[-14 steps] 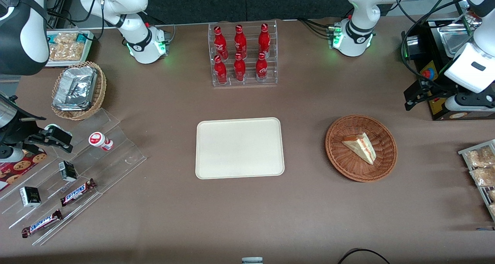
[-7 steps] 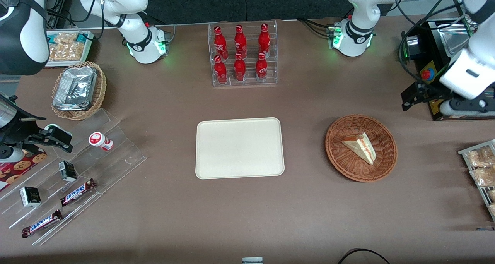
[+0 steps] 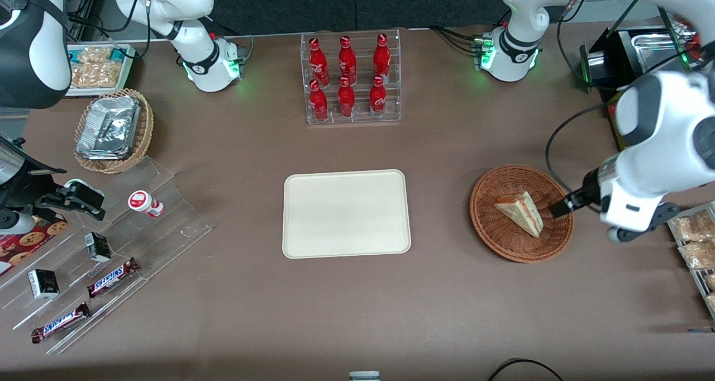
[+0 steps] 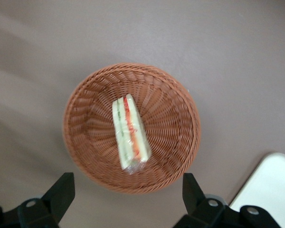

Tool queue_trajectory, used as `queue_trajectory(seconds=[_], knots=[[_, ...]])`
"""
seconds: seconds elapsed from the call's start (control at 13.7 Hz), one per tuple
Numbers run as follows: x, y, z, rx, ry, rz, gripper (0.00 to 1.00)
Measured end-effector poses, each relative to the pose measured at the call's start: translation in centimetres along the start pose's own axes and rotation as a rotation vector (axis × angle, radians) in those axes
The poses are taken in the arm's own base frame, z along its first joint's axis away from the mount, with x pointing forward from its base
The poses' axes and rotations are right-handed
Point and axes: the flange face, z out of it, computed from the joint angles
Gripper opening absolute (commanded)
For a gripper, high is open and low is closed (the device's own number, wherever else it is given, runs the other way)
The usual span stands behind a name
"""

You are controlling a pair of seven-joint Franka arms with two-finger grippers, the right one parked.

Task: Place sandwich from basket to tray
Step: 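Lower the open left gripper around the sandwich in the basket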

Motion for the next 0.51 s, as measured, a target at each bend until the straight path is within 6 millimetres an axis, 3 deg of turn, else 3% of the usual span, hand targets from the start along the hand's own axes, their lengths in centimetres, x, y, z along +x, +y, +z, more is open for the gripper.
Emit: queue_trajectory(seconds=[0.51], knots=[[-1.7, -0.4, 10.9, -0.023, 0.017, -0.163, 1.0]])
